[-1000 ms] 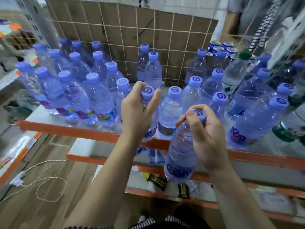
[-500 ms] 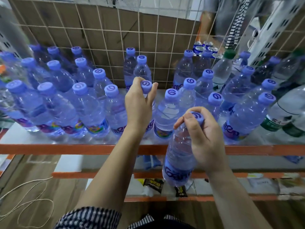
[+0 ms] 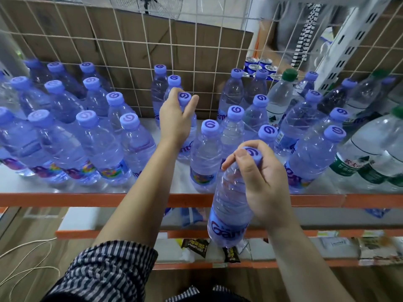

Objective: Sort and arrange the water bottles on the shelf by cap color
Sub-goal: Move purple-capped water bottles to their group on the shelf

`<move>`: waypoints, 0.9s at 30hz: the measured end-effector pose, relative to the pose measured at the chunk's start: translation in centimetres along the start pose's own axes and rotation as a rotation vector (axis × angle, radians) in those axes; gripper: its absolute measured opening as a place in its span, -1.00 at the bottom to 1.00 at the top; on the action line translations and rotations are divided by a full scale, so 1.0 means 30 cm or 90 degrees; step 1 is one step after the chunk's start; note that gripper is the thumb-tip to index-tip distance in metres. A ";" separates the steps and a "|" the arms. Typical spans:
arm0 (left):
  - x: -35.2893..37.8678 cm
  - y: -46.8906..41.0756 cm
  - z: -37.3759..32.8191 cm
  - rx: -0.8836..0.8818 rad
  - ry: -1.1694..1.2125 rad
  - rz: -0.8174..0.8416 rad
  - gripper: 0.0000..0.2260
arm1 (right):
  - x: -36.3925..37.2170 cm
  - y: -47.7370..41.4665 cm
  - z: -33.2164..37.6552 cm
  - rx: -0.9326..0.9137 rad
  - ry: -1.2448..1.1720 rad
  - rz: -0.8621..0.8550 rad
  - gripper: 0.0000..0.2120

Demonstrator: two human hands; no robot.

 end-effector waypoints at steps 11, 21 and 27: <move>-0.215 0.155 -0.195 0.095 -0.017 0.054 -0.73 | 0.084 -0.055 0.077 -0.076 -0.037 0.033 -0.73; -0.439 0.408 -0.005 0.041 -0.125 0.051 -0.86 | 0.315 -0.169 0.127 -0.144 0.111 -0.016 -0.79; -0.471 0.486 0.152 0.054 -0.361 0.067 -0.96 | 0.416 -0.212 0.087 -0.116 0.172 -0.058 -0.78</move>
Point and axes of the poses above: each hand's wrist, its own y-axis away from the middle knuckle, its own x-axis out of the palm, z = x × y, the point moved 1 cm from there along -y, towards the middle knuckle, and after that the axes turned 9 degrees about y, right-handed, at the moved point
